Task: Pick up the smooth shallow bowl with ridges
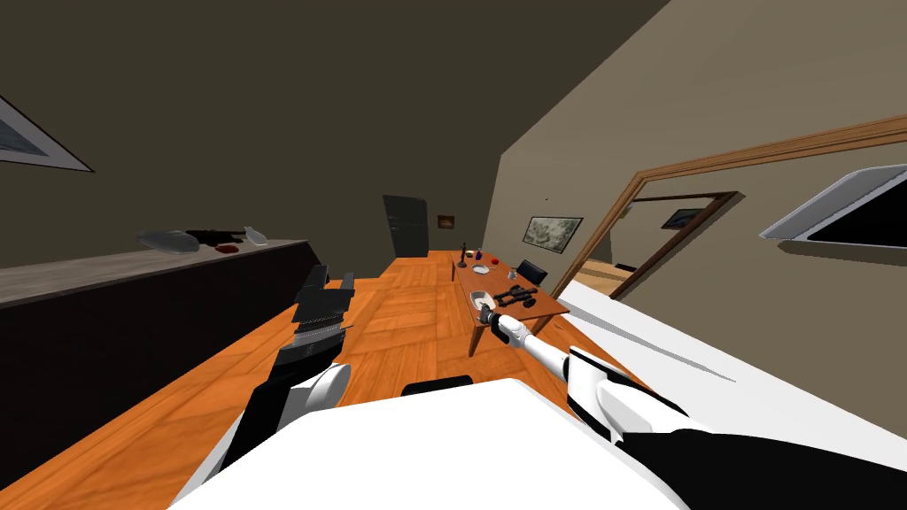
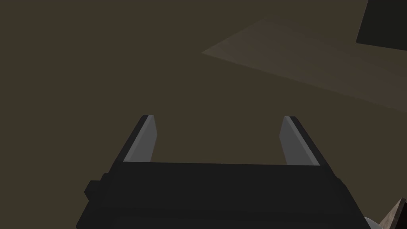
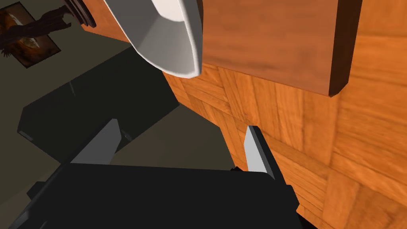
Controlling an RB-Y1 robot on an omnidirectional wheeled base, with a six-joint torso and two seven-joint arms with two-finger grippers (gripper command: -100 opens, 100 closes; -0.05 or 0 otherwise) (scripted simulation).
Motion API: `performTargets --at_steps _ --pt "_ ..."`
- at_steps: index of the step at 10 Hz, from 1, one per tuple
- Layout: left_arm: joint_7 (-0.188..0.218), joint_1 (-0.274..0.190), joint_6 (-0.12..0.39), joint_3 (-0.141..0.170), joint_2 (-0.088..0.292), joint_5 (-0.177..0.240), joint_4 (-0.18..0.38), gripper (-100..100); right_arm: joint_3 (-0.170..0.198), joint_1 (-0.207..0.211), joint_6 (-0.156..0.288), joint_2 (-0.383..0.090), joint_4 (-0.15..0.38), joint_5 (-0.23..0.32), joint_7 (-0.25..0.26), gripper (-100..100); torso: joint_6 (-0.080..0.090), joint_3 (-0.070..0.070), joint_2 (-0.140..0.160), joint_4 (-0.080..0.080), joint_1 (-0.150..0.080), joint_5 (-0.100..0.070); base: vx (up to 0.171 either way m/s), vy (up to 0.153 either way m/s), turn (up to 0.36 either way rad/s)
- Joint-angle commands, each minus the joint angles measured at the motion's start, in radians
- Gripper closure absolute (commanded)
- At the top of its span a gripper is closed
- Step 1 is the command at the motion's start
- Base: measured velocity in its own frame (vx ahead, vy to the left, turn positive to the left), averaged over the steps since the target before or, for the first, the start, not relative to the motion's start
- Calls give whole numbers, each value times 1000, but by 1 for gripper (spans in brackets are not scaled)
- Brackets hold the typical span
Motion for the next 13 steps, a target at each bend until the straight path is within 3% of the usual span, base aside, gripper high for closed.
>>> performTargets --at_steps 1,4,8,9,10,11,13 --pt "0 0 0 0 0 0 0 0 35 -23 8 -14 47 38 18 -100 0 0 0 0 0 0 87 14 -27" --pt "0 0 0 0 0 0 0 0 76 -42 13 -19 124 103 53 -100 0 -2 -3 -1 -1 0 111 6 -24" --pt "0 0 0 0 0 0 0 0 105 -36 12 -14 169 138 71 -100 0 1 2 0 0 0 53 10 -11" --pt "0 0 0 0 0 0 0 0 101 -38 16 -17 152 127 64 -100 0 1 2 0 -1 0 27 -1 -5" --pt "0 0 0 0 0 0 0 0 104 -37 18 -17 154 128 63 0 0 2 3 1 -1 0 0 0 0" --pt "0 0 0 0 0 0 0 0 105 -33 47 16 173 128 69 -100 0 2 4 1 -1 0 36 -51 109" --pt "0 0 0 0 0 0 0 0 102 -33 46 18 175 132 66 -100 0 1 2 0 -5 -1 37 -54 55"
